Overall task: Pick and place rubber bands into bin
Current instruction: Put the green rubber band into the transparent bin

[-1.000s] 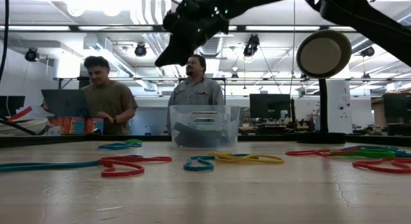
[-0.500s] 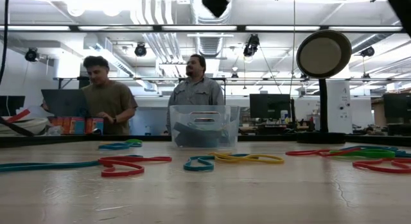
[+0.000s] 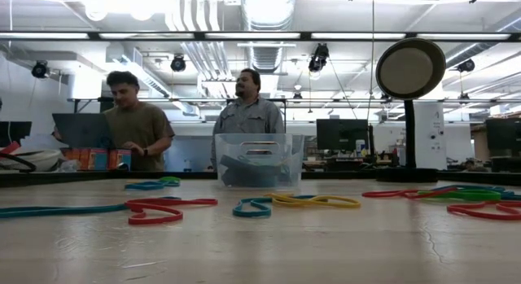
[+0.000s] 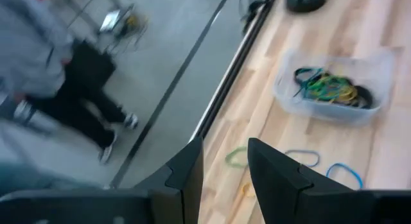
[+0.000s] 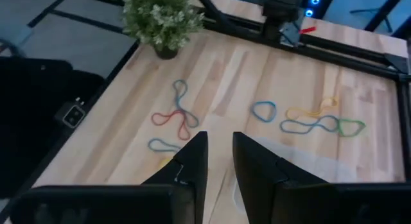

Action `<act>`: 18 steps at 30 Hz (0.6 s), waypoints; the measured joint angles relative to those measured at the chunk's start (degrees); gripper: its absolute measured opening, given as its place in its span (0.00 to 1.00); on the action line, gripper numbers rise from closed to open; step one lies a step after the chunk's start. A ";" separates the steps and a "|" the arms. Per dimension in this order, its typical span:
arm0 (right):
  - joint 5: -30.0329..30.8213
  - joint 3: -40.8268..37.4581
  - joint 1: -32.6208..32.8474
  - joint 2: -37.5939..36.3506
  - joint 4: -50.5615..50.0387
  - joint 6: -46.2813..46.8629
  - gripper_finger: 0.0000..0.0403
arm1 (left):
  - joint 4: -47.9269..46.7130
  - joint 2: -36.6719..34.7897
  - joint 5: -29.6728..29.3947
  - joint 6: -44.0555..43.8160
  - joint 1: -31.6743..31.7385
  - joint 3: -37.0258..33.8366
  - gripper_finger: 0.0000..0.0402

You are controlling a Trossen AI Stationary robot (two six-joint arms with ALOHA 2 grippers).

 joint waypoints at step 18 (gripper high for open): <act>0.06 -3.70 16.26 -5.89 -0.81 3.85 0.17 | 3.68 19.06 21.89 30.21 32.55 1.82 0.27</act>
